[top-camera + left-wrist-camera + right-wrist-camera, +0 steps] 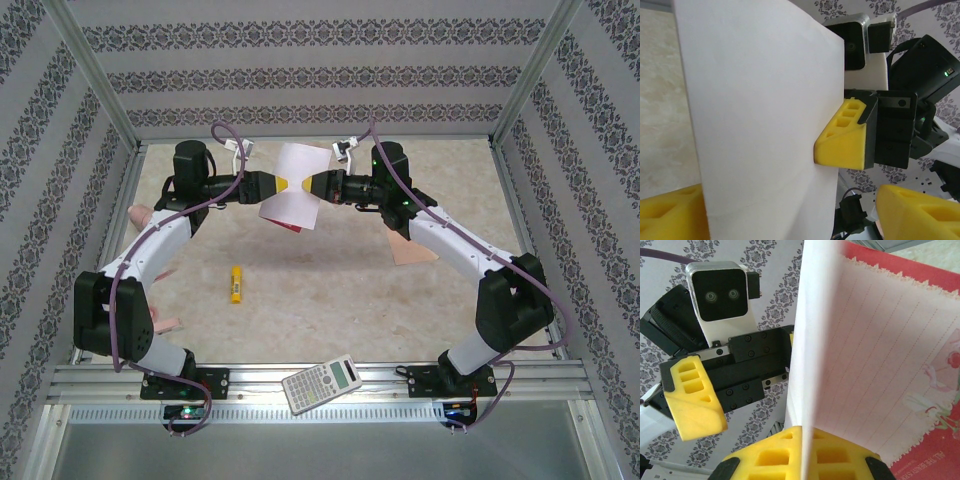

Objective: Place the letter into the envelope and seal it

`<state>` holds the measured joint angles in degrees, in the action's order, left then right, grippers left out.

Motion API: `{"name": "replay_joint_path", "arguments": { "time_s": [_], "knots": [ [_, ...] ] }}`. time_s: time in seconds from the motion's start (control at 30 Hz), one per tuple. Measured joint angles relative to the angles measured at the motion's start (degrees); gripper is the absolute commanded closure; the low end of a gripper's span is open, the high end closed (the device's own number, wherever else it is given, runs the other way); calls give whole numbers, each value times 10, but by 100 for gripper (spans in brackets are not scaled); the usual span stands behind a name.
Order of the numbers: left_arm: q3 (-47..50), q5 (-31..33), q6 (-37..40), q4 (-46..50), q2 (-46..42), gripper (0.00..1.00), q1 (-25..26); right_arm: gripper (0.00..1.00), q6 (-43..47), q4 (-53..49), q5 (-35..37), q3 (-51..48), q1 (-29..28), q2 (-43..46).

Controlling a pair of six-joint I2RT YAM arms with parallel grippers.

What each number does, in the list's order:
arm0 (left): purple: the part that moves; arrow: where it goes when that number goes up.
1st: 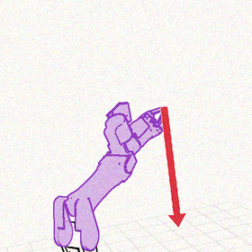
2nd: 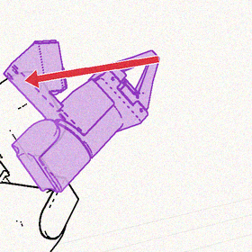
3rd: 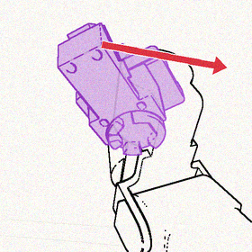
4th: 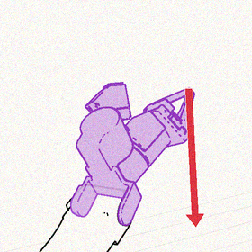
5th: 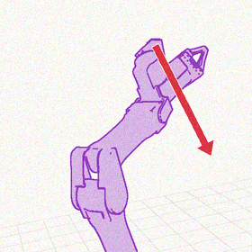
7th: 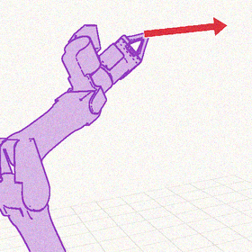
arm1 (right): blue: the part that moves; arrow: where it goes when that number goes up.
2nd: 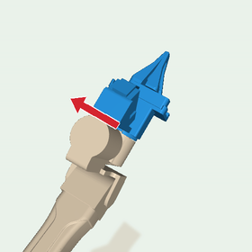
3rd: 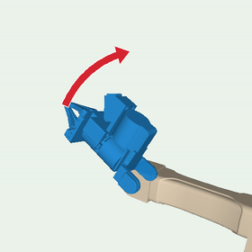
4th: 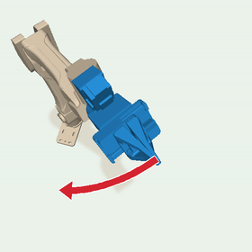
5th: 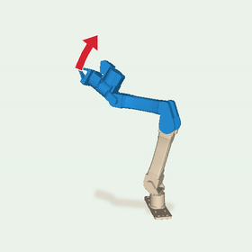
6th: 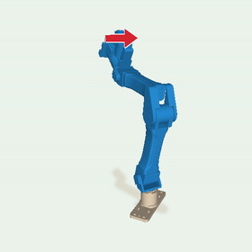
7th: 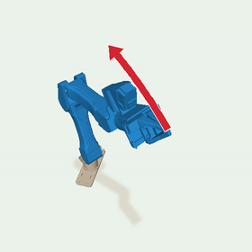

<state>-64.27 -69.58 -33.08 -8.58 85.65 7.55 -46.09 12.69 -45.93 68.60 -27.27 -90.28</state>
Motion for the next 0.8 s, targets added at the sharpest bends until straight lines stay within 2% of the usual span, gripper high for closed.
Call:
{"name": "replay_joint_path", "arguments": {
  "time_s": [0.2, 0.37, 0.8],
  "knots": [
    [0, -2, -14, -12, 0, 41, 0, 96, 2, 0, 0, 0, 0, -3],
    [1, -2, -26, -26, 0, 48, 0, 93, 9, 0, 3, -4, 0, -3],
    [2, -3, -47, -52, 0, 67, 0, 91, 15, -4, 11, -14, 0, -3]
  ]
}}
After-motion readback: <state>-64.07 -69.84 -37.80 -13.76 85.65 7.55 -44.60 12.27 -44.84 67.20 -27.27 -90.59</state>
